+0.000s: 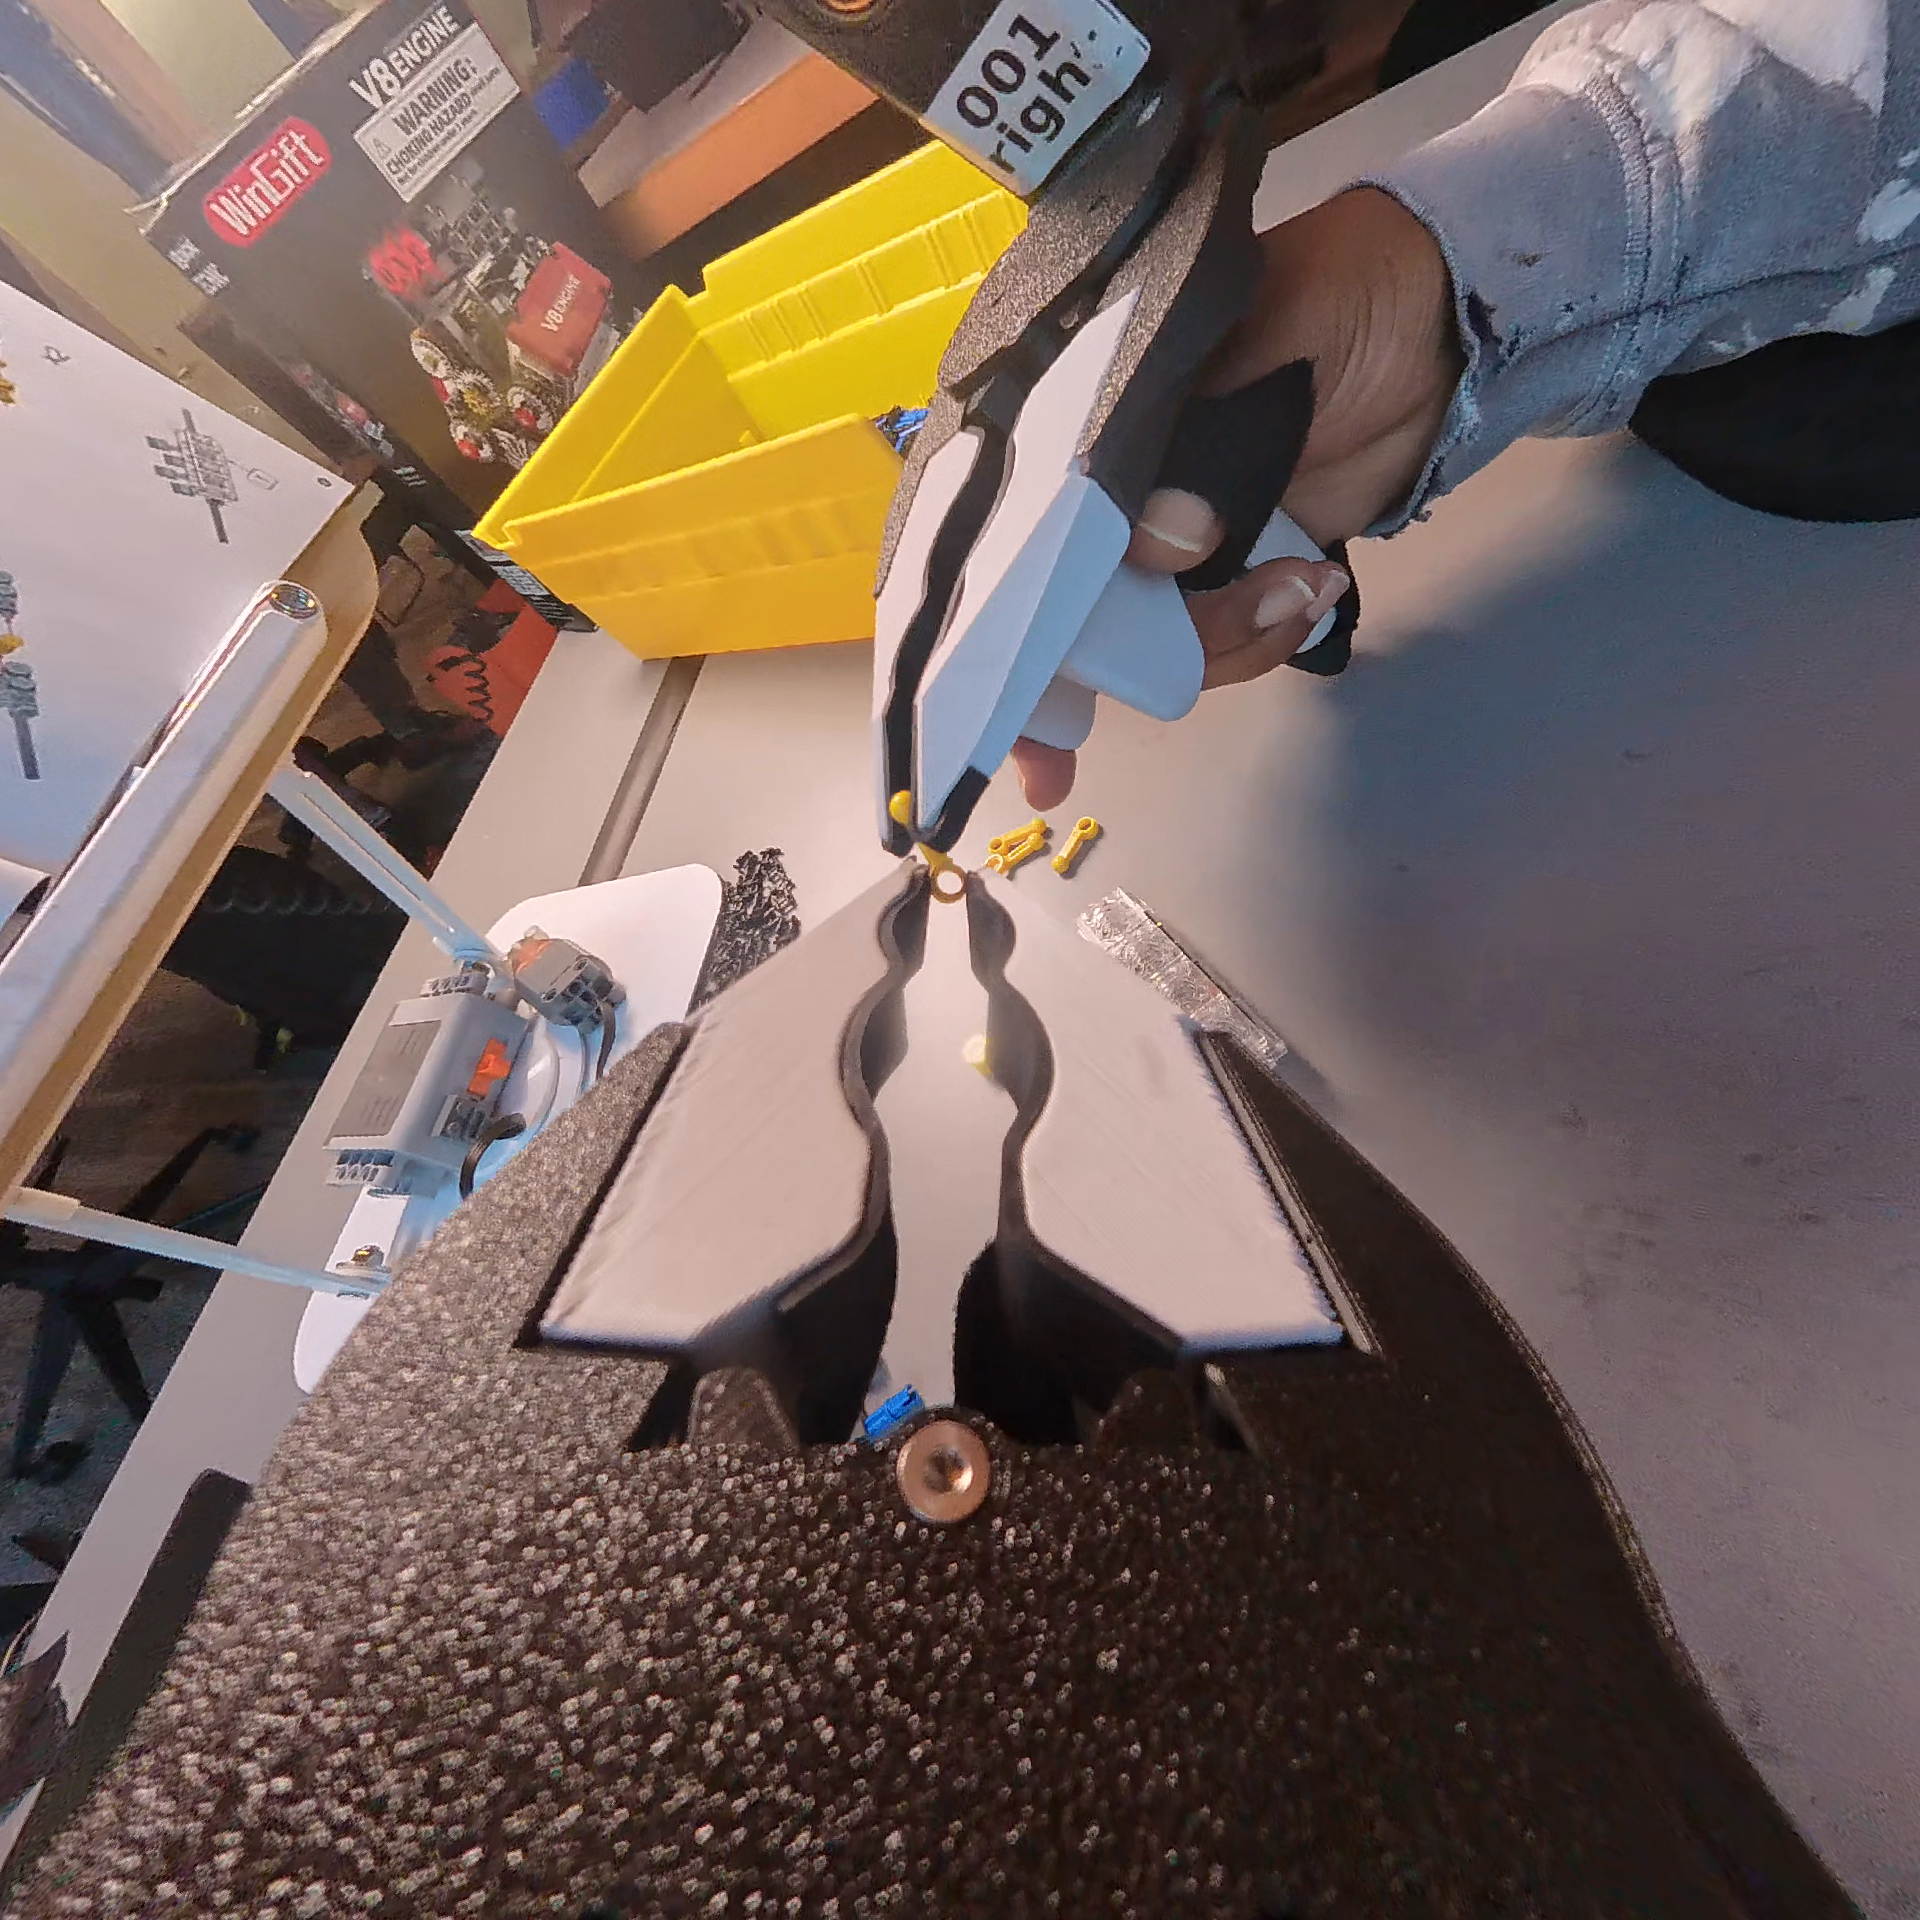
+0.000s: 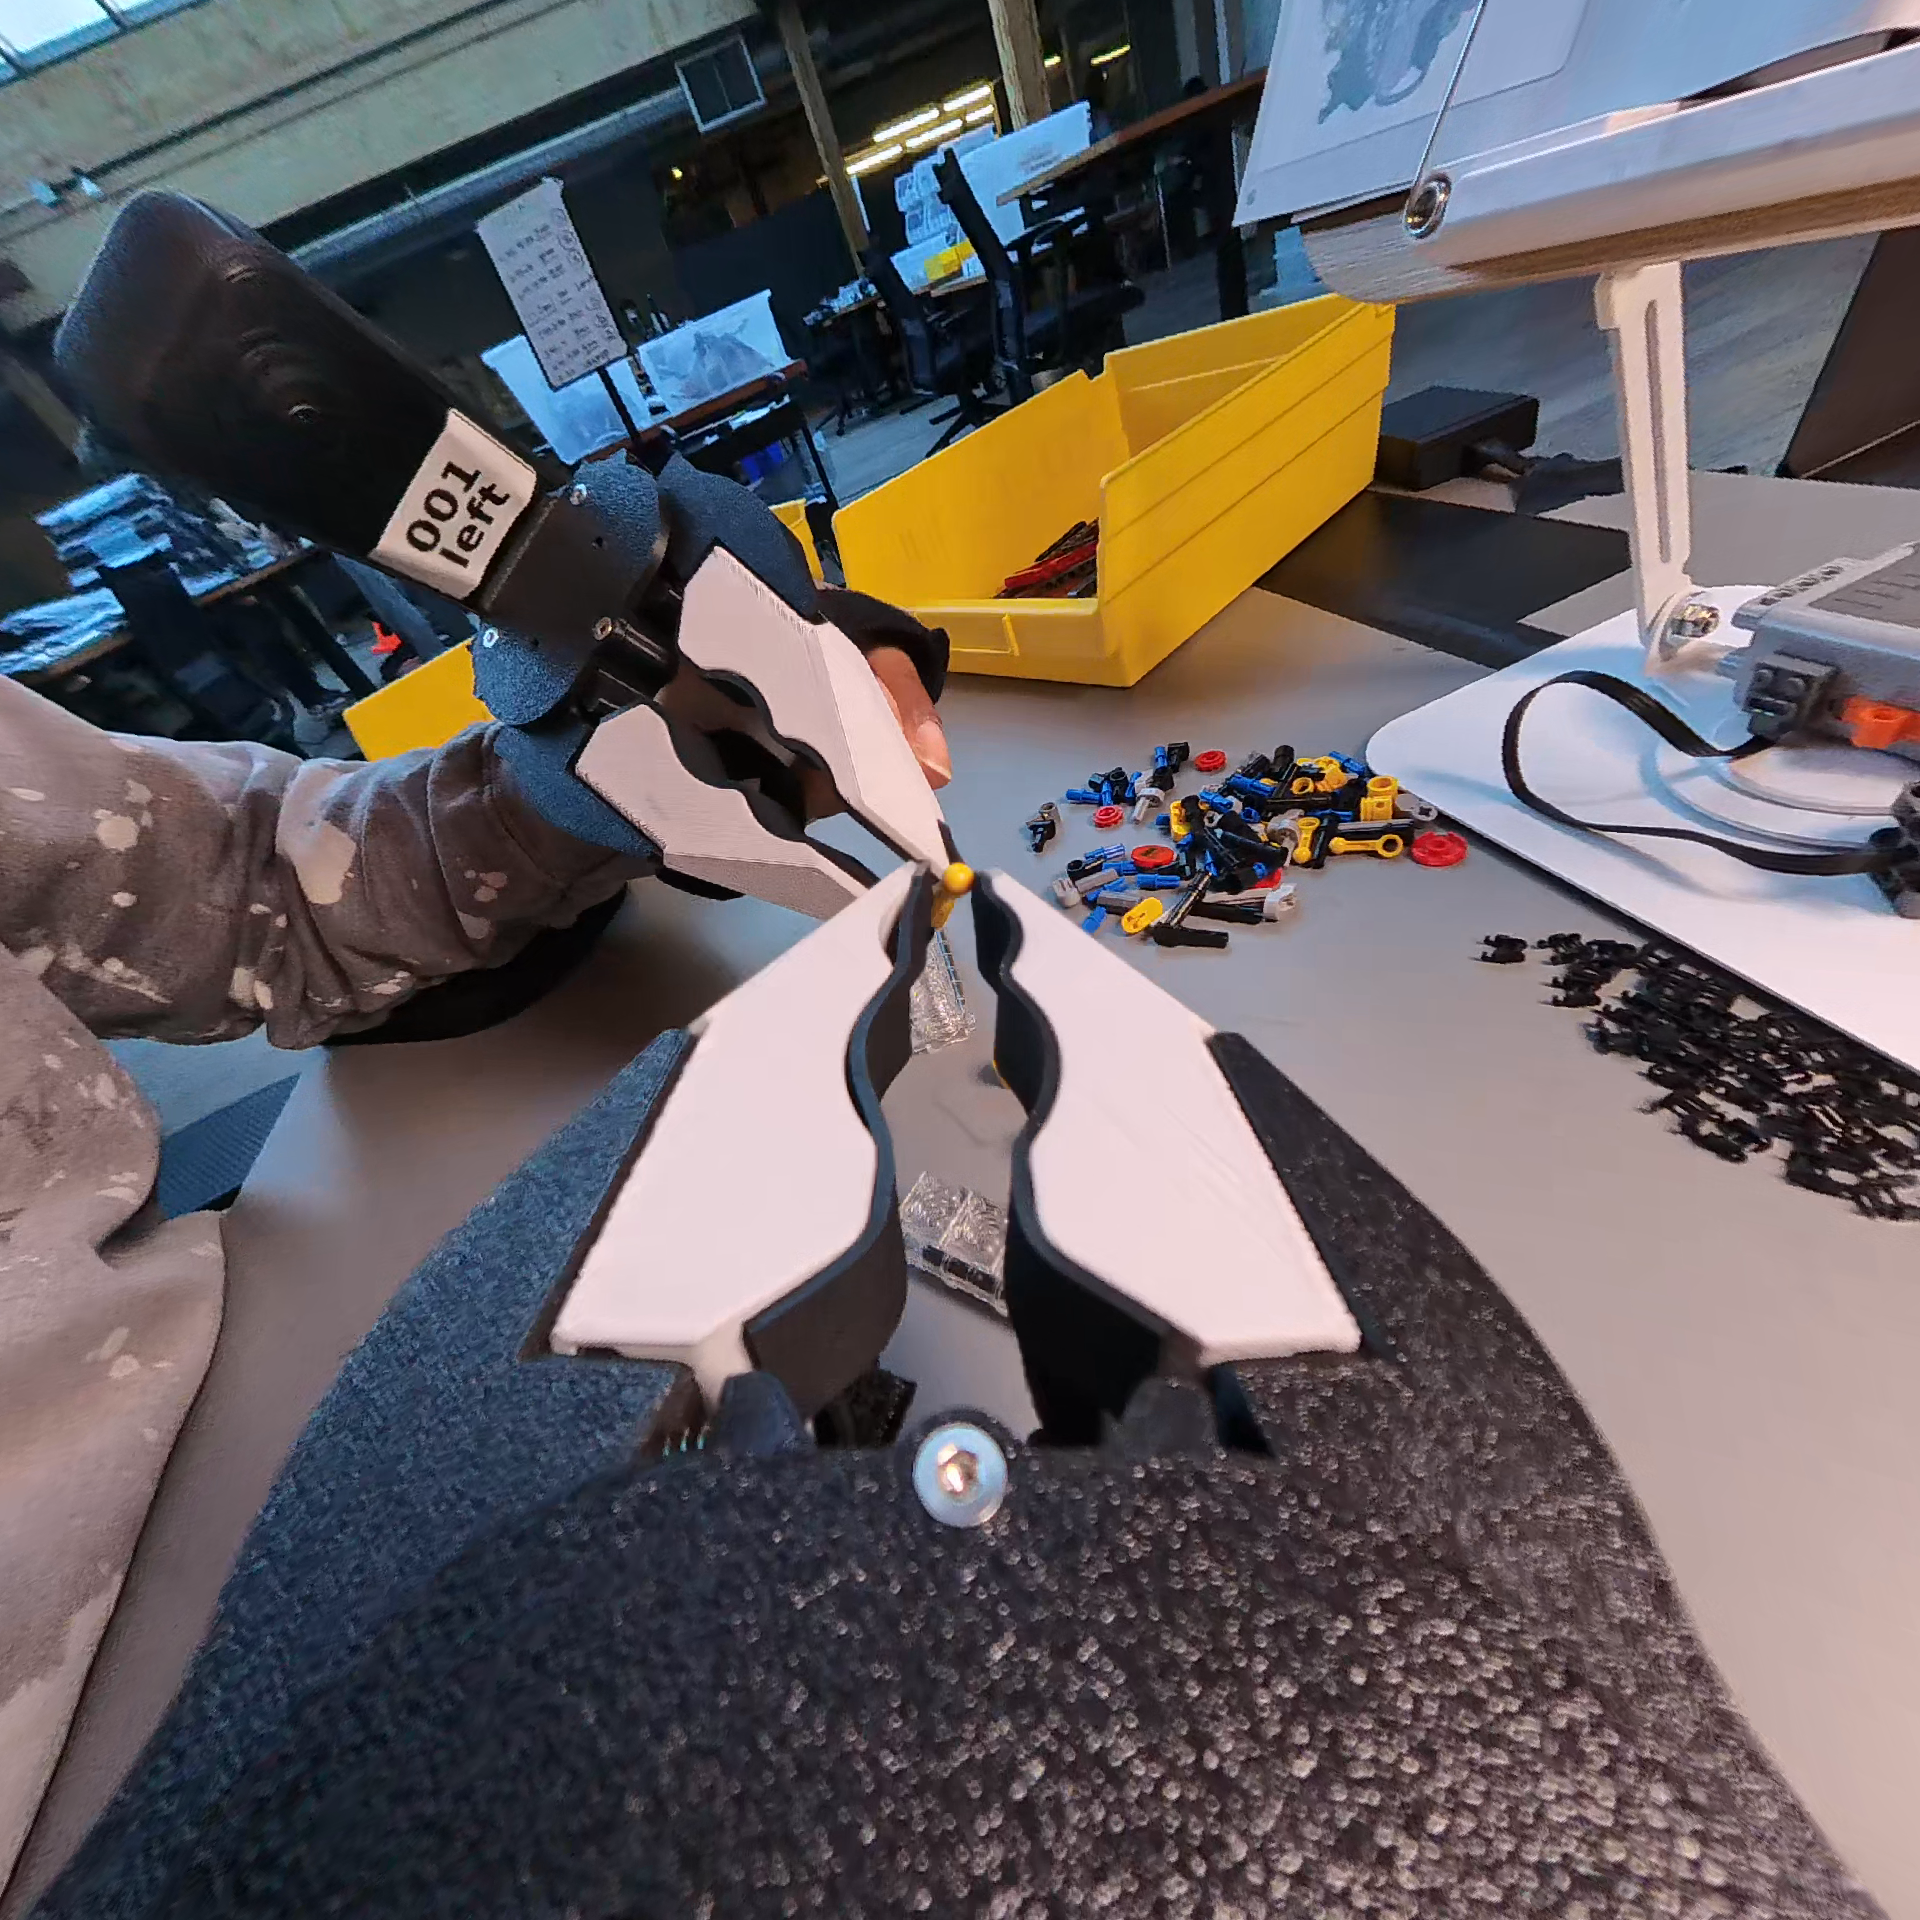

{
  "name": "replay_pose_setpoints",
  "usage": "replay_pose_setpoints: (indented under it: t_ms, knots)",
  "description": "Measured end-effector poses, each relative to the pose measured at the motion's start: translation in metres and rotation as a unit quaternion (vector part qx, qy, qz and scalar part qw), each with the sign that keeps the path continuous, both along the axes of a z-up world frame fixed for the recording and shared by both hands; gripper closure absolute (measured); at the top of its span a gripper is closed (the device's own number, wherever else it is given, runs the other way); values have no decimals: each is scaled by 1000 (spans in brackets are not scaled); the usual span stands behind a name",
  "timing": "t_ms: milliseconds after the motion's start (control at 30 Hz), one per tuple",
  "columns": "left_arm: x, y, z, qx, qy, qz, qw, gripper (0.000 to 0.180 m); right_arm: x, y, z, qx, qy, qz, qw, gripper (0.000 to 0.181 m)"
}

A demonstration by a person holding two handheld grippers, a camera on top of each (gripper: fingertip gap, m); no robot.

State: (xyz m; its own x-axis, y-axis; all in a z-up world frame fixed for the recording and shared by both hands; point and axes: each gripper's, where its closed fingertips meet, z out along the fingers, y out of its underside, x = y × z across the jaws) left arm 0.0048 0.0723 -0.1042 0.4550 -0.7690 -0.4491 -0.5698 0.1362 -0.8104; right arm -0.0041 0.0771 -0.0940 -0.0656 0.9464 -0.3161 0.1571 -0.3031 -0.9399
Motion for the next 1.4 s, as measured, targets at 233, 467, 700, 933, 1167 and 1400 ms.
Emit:
replay_pose_setpoints:
  t_ms: [233, 467, 700, 933, 1167, 1400]
  knots:
    - [-23, 14, 10, -22, -62, 47, 997, 164, 27, 34, 3, 43, -36, -54, 997, 176]
    - [-106, 52, -16, -128, -133, 202, 962, 143, 78, 62, -91, 119, -334, -77, 932, 176]
    - [-165, 58, -36, -160, -143, 287, 933, 144, 79, 55, -108, 110, -367, -57, 922, 173]
    - [-168, 56, -60, -194, -112, 291, 930, 148, 77, 56, -102, 123, -354, -58, 925, 163]
    - [-160, 51, -82, -217, -62, 278, 934, 155, 65, 68, -64, 163, -266, -100, 945, 156]
    - [-151, 51, -93, -229, -42, 268, 935, 161, 53, 67, -43, 188, -207, -113, 953, 156]
